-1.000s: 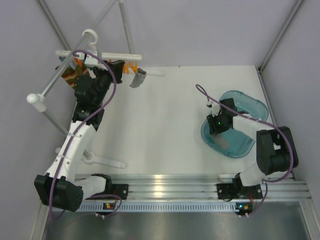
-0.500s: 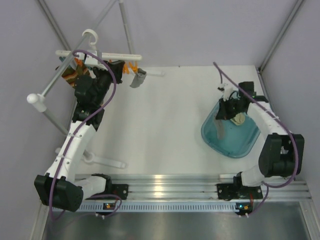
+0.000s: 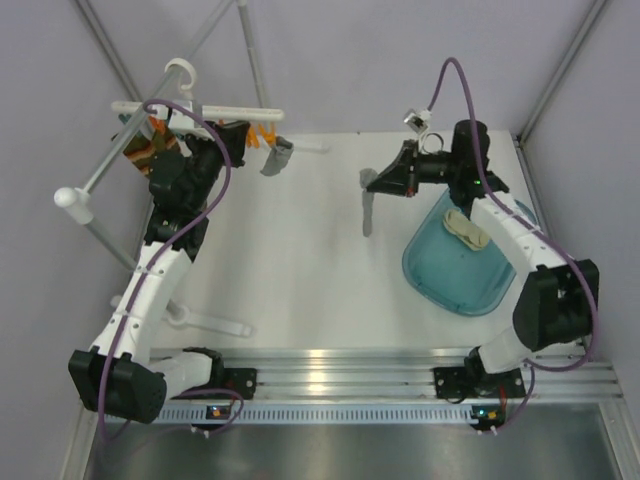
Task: Clip the socks to the hanger
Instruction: Pick up the sock from the bin, then clamp the sock onto the hanger.
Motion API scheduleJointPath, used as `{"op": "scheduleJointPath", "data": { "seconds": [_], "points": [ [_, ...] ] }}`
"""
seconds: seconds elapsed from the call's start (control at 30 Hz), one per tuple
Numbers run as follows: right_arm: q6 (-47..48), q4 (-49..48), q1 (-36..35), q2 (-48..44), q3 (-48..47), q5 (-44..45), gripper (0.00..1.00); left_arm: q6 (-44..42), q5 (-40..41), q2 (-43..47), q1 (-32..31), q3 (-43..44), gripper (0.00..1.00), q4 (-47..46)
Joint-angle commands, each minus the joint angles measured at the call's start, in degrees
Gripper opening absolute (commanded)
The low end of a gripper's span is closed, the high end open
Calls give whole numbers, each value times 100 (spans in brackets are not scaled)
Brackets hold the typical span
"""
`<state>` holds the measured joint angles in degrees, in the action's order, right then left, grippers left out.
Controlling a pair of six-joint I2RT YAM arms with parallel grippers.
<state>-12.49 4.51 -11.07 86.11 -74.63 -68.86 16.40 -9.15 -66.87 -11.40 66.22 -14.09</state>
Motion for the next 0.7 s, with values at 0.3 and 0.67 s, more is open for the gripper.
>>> {"op": "scheduleJointPath", "data": {
  "seconds": [0.3, 0.67],
  "points": [
    [-5948, -7745, -1862, 2296, -560, 742, 0, 337, -307, 192, -20, 84, 0, 160],
    [-7294, -9231, -2399, 2850, -1088, 1261, 0, 654, -237, 122, -29, 172, 0, 372]
  ]
}}
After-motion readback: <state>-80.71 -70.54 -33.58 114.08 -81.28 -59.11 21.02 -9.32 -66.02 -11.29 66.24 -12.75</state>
